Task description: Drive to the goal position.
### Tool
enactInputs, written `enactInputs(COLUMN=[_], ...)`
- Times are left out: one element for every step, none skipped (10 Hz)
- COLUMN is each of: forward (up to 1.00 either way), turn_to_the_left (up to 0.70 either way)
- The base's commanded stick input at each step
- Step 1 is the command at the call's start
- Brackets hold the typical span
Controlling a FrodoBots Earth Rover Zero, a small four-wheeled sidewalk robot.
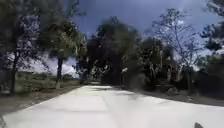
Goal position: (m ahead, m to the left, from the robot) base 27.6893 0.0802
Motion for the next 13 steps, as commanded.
enactInputs(forward=[0.85,0.85,0.85,0.85,0.85,0.85,0.85,0.85,0.85,0.85,0.85,0.85,0.85], turn_to_the_left=[0.34,0.34,0.34,0.22,0.01,0.00,0.00,0.00,0.00,0.00,0.00,0.00,0.00])
